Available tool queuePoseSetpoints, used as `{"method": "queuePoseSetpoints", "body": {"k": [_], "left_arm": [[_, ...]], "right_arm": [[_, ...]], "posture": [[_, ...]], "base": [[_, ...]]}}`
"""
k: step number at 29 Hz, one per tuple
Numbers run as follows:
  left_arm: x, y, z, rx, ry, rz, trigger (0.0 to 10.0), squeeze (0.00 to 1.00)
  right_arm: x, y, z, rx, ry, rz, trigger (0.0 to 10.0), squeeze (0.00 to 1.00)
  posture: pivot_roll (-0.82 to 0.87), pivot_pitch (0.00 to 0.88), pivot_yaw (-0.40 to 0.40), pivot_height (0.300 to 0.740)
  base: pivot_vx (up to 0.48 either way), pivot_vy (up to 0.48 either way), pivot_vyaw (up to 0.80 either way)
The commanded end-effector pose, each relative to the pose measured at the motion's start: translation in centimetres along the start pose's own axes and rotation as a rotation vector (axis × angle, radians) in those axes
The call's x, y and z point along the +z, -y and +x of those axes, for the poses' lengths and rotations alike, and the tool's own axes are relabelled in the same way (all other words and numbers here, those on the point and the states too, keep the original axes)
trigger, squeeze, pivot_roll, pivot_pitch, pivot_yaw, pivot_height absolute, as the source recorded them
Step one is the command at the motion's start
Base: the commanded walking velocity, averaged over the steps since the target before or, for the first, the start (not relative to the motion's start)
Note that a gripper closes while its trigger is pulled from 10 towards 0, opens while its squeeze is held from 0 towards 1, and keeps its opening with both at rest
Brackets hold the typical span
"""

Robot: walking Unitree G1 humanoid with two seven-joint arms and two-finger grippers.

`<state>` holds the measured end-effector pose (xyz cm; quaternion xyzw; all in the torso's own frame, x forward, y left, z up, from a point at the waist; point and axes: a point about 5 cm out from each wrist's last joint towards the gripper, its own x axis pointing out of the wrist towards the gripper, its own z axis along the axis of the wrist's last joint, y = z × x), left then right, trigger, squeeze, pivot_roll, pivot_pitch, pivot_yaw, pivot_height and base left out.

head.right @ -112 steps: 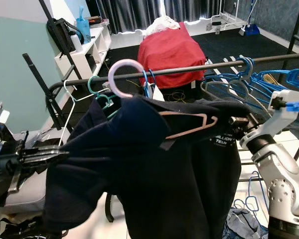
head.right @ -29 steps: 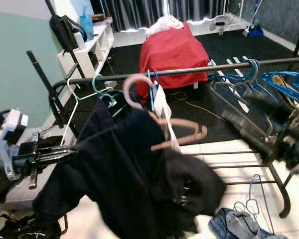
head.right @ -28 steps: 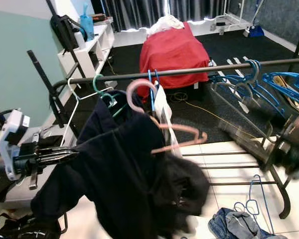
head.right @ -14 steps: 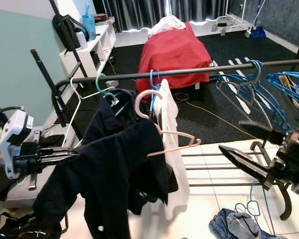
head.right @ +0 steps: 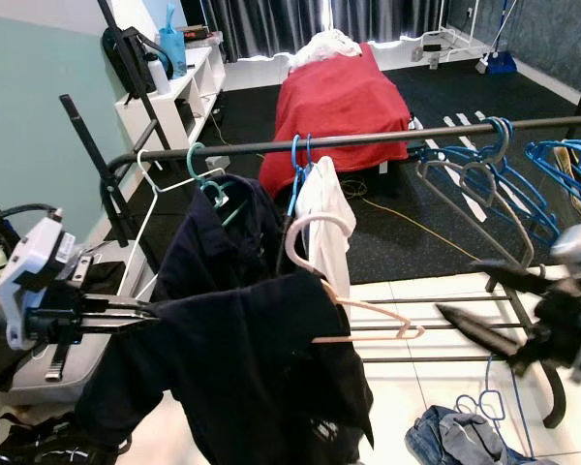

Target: Hang hanger

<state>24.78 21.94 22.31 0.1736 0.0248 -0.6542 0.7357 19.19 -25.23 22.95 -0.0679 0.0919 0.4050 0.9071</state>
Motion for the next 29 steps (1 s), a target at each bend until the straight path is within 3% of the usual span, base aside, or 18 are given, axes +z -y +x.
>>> {"method": "queuePoseSetpoints", "body": {"k": [1,7,17,18,20,22,23,29], "left_arm": [[0.5,0.0,-0.1,-0.015,0.005,0.017,10.0,0.0],[0.7,0.1,0.1,-0.026,0.012,0.019,10.0,0.0],[0.9,0.2,0.4,-0.045,0.013,0.034,10.0,0.0],[1.0,0.2,0.4,-0.046,0.014,0.036,10.0,0.0],[1.1,0.2,0.4,-0.047,0.016,0.04,10.0,0.0],[1.1,0.2,0.4,-0.047,0.016,0.04,10.0,0.0],[1.2,0.2,0.4,-0.048,0.016,0.042,10.0,0.0],[1.3,0.2,0.3,-0.05,0.017,0.045,10.0,0.0]], "right_arm": [[0.1,-0.6,0.6,0.038,-0.002,-0.008,10.0,0.0],[-0.1,-0.8,0.8,0.07,-0.001,0.0,10.0,0.0],[-1.8,-2.0,1.6,0.188,-0.102,0.032,10.0,0.0],[-2.0,-2.0,1.7,0.186,-0.114,0.031,6.3,0.0],[-2.1,-1.8,1.7,0.17,-0.122,0.021,3.3,0.0],[-2.1,-1.8,1.7,0.17,-0.122,0.021,3.3,0.0],[-2.2,-1.7,1.7,0.162,-0.12,0.018,0.0,0.0],[-2.1,-1.6,1.9,0.158,-0.11,0.009,0.0,0.0]], "posture": [[-0.19,0.0,0.08,0.71],[-0.19,0.0,0.08,0.71],[-0.19,0.0,0.075,0.71],[-0.19,0.0,0.075,0.71],[-0.19,0.0,0.075,0.71],[-0.19,0.0,0.075,0.71],[-0.19,0.0,0.075,0.71],[-0.19,0.0,0.075,0.71]], "base": [[0.0,0.0,0.0],[0.0,0.0,0.0],[0.0,0.0,0.0],[0.0,0.0,0.0],[0.0,0.0,0.0],[0.0,0.0,0.0],[0.0,0.0,0.0],[0.0,0.0,0.0]]}}
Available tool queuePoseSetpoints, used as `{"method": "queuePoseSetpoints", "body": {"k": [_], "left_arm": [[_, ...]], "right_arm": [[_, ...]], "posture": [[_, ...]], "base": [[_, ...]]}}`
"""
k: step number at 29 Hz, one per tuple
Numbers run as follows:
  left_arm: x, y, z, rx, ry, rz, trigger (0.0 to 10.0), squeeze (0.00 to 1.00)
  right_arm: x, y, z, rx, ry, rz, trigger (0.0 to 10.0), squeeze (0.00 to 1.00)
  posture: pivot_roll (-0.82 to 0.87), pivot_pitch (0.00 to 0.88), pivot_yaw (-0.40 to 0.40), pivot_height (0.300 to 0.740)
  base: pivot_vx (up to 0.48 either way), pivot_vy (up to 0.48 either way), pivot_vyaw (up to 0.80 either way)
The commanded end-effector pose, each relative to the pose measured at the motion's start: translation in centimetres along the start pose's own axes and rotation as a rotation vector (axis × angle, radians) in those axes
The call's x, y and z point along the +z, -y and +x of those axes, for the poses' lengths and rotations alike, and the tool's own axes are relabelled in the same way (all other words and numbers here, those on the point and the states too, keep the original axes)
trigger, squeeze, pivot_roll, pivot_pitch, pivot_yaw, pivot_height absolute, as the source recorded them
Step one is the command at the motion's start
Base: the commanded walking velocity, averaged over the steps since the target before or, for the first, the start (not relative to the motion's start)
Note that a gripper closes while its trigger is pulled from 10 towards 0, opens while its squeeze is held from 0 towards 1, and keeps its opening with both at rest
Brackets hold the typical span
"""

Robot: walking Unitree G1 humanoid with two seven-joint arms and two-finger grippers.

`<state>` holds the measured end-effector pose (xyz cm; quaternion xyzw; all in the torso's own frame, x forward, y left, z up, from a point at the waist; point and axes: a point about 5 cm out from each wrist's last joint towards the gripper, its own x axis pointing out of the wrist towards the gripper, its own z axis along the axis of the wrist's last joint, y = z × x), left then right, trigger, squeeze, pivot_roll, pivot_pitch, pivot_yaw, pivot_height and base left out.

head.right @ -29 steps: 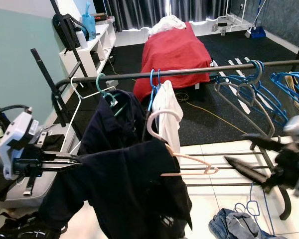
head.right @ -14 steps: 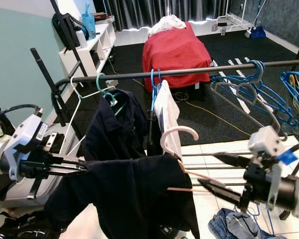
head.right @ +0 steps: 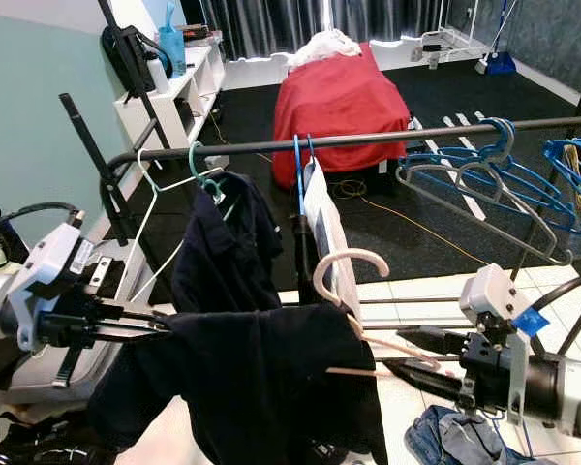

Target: Hang hanger

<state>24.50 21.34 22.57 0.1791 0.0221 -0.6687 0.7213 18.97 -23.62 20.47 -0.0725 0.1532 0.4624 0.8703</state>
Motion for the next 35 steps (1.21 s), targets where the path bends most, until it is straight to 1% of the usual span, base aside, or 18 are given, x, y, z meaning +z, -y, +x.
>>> {"method": "queuePoseSetpoints", "body": {"k": [1,11,14,15,17,18,20,21,24,28,32,33,34,35], "left_arm": [[0.8,-0.1,-0.2,-0.011,0.015,0.028,10.0,0.0],[1.0,-0.3,-0.4,0.002,0.012,0.037,10.0,0.0],[0.9,-0.5,-0.4,0.016,0.022,0.018,10.0,0.0],[0.9,-0.9,-0.5,0.029,0.067,-0.061,10.0,0.22],[0.9,-0.9,-0.5,0.029,0.067,-0.061,10.0,0.22],[1.0,-1.1,-0.7,0.033,0.094,-0.109,10.0,1.0],[1.0,-1.1,-0.7,0.033,0.094,-0.109,10.0,1.0],[0.8,-1.3,-1.0,0.034,0.104,-0.134,10.0,1.0],[0.7,-1.4,-1.2,0.041,0.111,-0.143,10.0,1.0],[0.2,-2.1,-2.2,0.107,0.1,-0.141,10.0,1.0],[0.1,-2.4,-2.6,0.141,0.092,-0.138,10.0,1.0],[0.1,-3.0,-3.2,0.195,0.099,-0.128,10.0,1.0],[0.3,-4.1,-4.1,0.312,0.135,-0.112,10.0,1.0],[0.3,-4.1,-4.1,0.312,0.135,-0.112,10.0,1.0]], "right_arm": [[0.1,-0.2,0.4,0.015,0.0,-0.022,0.0,0.0],[0.1,0.0,0.4,0.005,0.004,-0.035,0.0,0.0],[0.3,0.1,0.5,-0.005,0.02,-0.043,0.0,0.0],[0.5,0.2,0.5,-0.01,0.034,-0.048,0.0,0.0],[0.5,0.2,0.5,-0.01,0.034,-0.048,0.0,0.0],[0.7,0.2,0.5,-0.009,0.047,-0.049,0.0,0.0],[0.7,0.2,0.5,-0.009,0.047,-0.049,0.0,0.0],[0.9,0.1,0.4,-0.003,0.061,-0.052,0.0,0.0],[1.1,0.0,0.4,0.002,0.072,-0.055,0.0,0.0],[1.9,-0.2,0.2,0.015,0.123,-0.071,0.0,0.0],[2.1,-0.1,0.1,0.008,0.14,-0.076,0.0,0.0],[2.3,-0.1,0.0,0.002,0.151,-0.082,0.0,0.0],[2.8,0.1,-0.1,-0.019,0.185,-0.101,0.0,0.0],[2.8,0.1,-0.1,-0.019,0.185,-0.101,0.0,0.0]], "posture": [[-0.19,0.0,0.075,0.71],[-0.19,0.0,0.075,0.71],[-0.19,0.0,0.075,0.71],[-0.19,0.0,0.077,0.71],[-0.19,0.0,0.077,0.71],[-0.19,0.0,0.077,0.71],[-0.19,0.0,0.077,0.71],[-0.19,0.0,0.077,0.71],[-0.19,0.0,0.078,0.71],[-0.19,0.0,0.081,0.71],[-0.19,0.0,0.082,0.71],[-0.19,0.0,0.083,0.71],[-0.19,0.0,0.083,0.71],[-0.19,0.0,0.083,0.71]], "base": [[0.0,0.0,0.0],[0.0,0.0,0.0],[0.0,0.0,0.0],[0.0,0.0,0.0],[0.0,0.0,0.0],[0.0,0.0,0.0],[0.0,0.0,0.0],[0.0,0.0,0.0],[0.0,0.0,0.0],[0.0,0.0,0.0],[0.0,0.0,0.0],[0.0,0.0,0.0],[0.0,0.0,0.0],[0.0,0.0,0.0]]}}
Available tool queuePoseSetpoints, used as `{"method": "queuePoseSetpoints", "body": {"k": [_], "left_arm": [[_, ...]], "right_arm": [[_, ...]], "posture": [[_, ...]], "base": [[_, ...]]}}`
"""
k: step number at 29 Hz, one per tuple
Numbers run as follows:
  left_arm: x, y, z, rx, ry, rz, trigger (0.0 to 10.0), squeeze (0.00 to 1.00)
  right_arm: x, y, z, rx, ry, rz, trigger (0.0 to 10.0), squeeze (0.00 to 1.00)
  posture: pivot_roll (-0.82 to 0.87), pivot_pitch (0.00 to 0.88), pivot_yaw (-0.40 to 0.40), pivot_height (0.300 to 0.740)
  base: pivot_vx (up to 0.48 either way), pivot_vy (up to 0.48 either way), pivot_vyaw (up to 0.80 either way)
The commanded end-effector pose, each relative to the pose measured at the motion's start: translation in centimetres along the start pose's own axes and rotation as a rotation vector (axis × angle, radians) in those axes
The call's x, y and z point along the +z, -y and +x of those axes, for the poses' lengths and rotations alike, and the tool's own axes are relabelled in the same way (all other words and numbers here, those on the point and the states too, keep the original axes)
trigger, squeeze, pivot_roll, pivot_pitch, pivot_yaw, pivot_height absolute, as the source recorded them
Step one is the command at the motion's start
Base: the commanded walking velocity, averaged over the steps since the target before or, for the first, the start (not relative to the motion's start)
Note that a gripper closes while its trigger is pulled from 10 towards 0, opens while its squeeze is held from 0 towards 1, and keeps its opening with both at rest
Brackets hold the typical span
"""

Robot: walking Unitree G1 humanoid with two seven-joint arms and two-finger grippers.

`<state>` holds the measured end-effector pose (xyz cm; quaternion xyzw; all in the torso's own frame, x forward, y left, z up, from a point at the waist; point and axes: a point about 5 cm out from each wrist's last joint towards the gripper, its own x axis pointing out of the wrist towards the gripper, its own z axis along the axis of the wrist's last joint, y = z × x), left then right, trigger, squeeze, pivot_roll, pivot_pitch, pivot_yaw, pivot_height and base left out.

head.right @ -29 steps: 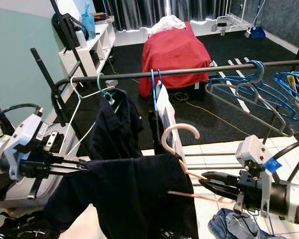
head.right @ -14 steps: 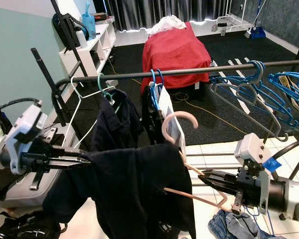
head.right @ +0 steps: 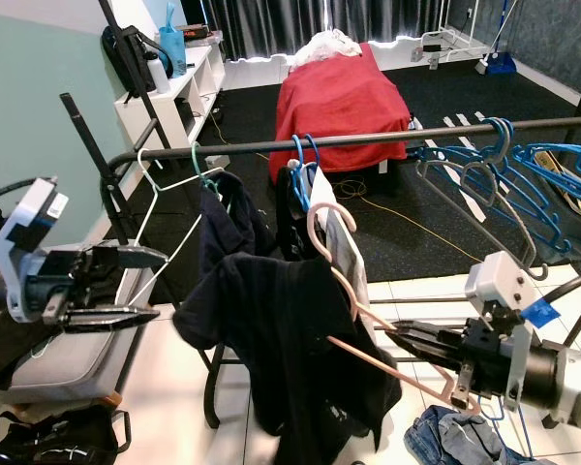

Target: Hang hanger

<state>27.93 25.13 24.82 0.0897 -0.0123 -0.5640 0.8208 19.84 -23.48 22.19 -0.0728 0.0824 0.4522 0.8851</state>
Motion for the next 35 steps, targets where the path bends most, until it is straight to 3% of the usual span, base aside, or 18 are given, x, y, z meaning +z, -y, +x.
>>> {"method": "queuePoseSetpoints", "body": {"k": [1,3,4,6,8,10,11,12,13,15,19,24,30,35], "left_arm": [[0.2,-0.5,-0.4,0.054,0.025,0.014,10.0,1.0],[-0.1,-0.7,0.5,0.138,0.113,-0.007,10.0,1.0],[-0.1,-0.7,0.5,0.138,0.113,-0.007,10.0,1.0],[-0.9,-0.7,3.2,0.269,0.303,-0.151,10.0,1.0],[-1.3,-0.1,5.1,0.295,0.413,-0.268,10.0,1.0],[-1.4,0.4,6.2,0.297,0.475,-0.333,10.0,1.0],[-1.2,1.0,7.5,0.294,0.55,-0.39,10.0,0.0],[-0.7,1.5,8.7,0.296,0.647,-0.453,10.0,0.0],[-0.7,1.5,8.7,0.296,0.647,-0.453,10.0,0.0],[0.2,2.0,10.0,0.309,0.765,-0.529,10.0,0.0],[1.2,1.6,10.4,0.393,0.813,-0.525,10.0,0.0],[2.3,1.7,10.4,0.514,0.774,-0.451,10.0,0.0],[3.1,2.7,11.1,0.518,0.763,-0.442,10.0,0.0],[2.5,3.1,11.4,0.494,0.733,-0.466,10.0,0.0]], "right_arm": [[1.3,-0.4,0.1,0.016,0.075,-0.046,0.0,0.0],[2.6,0.1,0.3,-0.025,0.148,-0.092,0.0,0.0],[2.6,0.1,0.3,-0.025,0.148,-0.092,0.0,0.0],[4.6,0.6,0.9,-0.06,0.273,-0.139,0.0,0.0],[5.9,0.5,1.2,-0.042,0.362,-0.146,0.0,0.0],[6.6,0.4,1.4,-0.025,0.417,-0.143,0.0,0.0],[7.3,0.3,1.4,0.005,0.516,-0.112,0.0,0.0],[7.7,0.5,1.2,0.022,0.608,-0.071,0.0,0.0],[7.7,0.5,1.2,0.022,0.608,-0.071,0.0,0.0],[8.0,0.9,0.9,0.035,0.713,-0.022,0.0,0.0],[8.3,1.5,0.4,0.016,0.826,0.023,0.0,0.0],[8.2,1.4,0.6,0.035,0.842,0.045,0.0,0.0],[8.0,1.4,0.8,0.046,0.839,0.066,0.0,0.0],[8.0,1.4,0.9,0.057,0.855,0.073,0.0,0.0]], "posture": [[-0.19,0.0,0.083,0.71],[-0.18,0.0,0.09,0.71],[-0.18,0.0,0.09,0.71],[-0.18,0.0,0.093,0.71],[-0.17,0.0,0.093,0.71],[-0.17,0.0,0.093,0.71],[-0.17,0.0,0.087,0.71],[-0.16,0.0,0.082,0.71],[-0.16,0.0,0.082,0.71],[-0.16,0.0,0.082,0.71],[-0.16,0.0,0.079,0.71],[-0.15,0.0,0.074,0.71],[-0.14,0.0,0.07,0.71],[-0.14,0.0,0.072,0.71]], "base": [[0.0,0.0,0.0],[0.0,0.0,0.0],[0.0,0.0,0.0],[0.0,0.0,0.0],[0.0,0.0,0.0],[0.0,0.0,0.0],[0.0,0.0,0.0],[0.0,0.0,0.0],[0.0,0.0,0.0],[0.0,0.0,0.0],[0.0,0.0,0.0],[0.0,0.0,0.0],[0.0,0.0,0.0],[0.0,0.0,0.0]]}}
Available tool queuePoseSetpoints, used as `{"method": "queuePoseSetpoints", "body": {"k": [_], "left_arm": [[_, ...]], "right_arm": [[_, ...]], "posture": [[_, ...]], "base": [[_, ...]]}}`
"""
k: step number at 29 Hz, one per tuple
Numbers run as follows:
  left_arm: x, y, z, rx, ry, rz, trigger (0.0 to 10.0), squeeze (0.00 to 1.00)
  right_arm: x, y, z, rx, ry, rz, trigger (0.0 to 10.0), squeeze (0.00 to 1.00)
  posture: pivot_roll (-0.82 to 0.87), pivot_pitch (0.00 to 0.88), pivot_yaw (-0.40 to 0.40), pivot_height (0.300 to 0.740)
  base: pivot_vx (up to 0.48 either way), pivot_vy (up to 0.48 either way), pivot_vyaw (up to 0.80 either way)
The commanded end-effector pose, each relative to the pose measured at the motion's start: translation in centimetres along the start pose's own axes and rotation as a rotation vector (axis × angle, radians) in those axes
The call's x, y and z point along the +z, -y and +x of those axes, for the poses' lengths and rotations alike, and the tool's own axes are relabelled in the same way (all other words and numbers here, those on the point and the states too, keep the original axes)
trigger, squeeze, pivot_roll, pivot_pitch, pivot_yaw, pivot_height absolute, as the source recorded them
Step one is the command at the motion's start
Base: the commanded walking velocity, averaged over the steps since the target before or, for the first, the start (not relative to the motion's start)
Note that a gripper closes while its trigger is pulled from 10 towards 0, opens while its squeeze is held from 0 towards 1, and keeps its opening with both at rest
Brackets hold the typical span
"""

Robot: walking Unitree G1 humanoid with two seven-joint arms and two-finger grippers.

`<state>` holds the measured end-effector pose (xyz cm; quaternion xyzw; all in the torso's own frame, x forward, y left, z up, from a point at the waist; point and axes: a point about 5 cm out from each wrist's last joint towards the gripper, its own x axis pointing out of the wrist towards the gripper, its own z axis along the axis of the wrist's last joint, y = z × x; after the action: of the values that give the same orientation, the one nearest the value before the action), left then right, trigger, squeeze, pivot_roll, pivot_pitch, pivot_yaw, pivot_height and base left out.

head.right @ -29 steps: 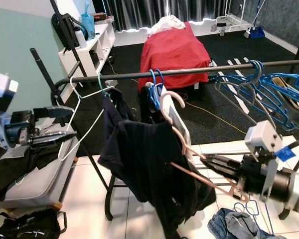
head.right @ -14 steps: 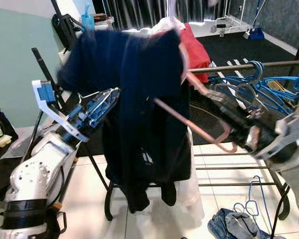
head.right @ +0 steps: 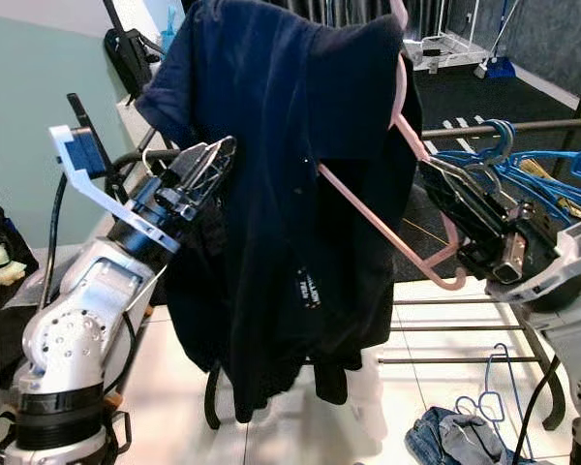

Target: Hang hanger

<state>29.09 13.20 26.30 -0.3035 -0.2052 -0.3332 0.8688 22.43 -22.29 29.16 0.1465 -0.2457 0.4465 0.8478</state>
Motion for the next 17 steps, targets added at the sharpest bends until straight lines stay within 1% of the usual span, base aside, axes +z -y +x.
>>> {"method": "queuePoseSetpoints", "body": {"k": [1,3,5,7,8,9,11,13,15,17], "left_arm": [[-0.4,0.1,-0.3,0.004,-0.022,-0.016,10.0,0.0],[-1.3,0.5,-1.0,-0.064,-0.09,-0.005,10.0,0.0],[-2.1,0.6,-1.7,-0.098,-0.14,-0.014,10.0,0.0],[-2.2,0.6,-1.8,-0.096,-0.143,-0.014,10.0,0.0],[-2.3,0.6,-2.1,-0.11,-0.149,-0.018,10.0,0.0],[-2.3,0.6,-2.1,-0.11,-0.149,-0.018,10.0,0.0],[-2.1,1.0,-2.4,-0.159,-0.136,-0.036,10.0,0.0],[-2.1,1.0,-2.4,-0.159,-0.136,-0.036,10.0,0.0],[-1.8,1.3,-2.2,-0.189,-0.119,-0.039,10.0,0.0],[-1.6,1.5,-2.1,-0.198,-0.112,-0.039,10.0,0.0]], "right_arm": [[0.6,-0.4,0.5,0.05,0.062,0.003,0.0,0.0],[0.9,-0.5,0.4,0.065,0.083,0.004,0.0,0.0],[1.4,-0.8,0.4,0.081,0.108,0.007,0.0,0.0],[1.4,-0.8,0.4,0.084,0.112,0.008,0.0,0.0],[1.7,-1.2,0.5,0.111,0.123,0.015,0.0,0.0],[1.7,-1.2,0.5,0.111,0.123,0.015,0.0,0.0],[2.1,-2.1,0.9,0.177,0.137,0.031,0.0,0.0],[2.1,-2.1,0.9,0.177,0.137,0.031,0.0,0.0],[2.2,-2.5,1.1,0.205,0.132,0.038,0.0,0.0],[2.2,-2.6,1.2,0.208,0.126,0.037,0.0,0.0]], "posture": [[-0.14,0.0,0.072,0.71],[-0.14,0.0,0.074,0.71],[-0.14,0.0,0.075,0.71],[-0.14,0.0,0.075,0.71],[-0.15,0.0,0.075,0.71],[-0.15,0.0,0.075,0.71],[-0.15,0.0,0.076,0.71],[-0.15,0.0,0.076,0.71],[-0.15,0.0,0.075,0.71],[-0.15,0.0,0.075,0.71]], "base": [[0.0,0.0,0.0],[0.0,0.0,0.0],[0.0,0.0,0.0],[0.0,0.0,0.0],[0.0,0.0,0.0],[0.0,0.0,0.0],[0.0,0.0,0.0],[0.0,0.0,0.0],[0.0,0.0,0.0],[0.0,0.0,0.0]]}}
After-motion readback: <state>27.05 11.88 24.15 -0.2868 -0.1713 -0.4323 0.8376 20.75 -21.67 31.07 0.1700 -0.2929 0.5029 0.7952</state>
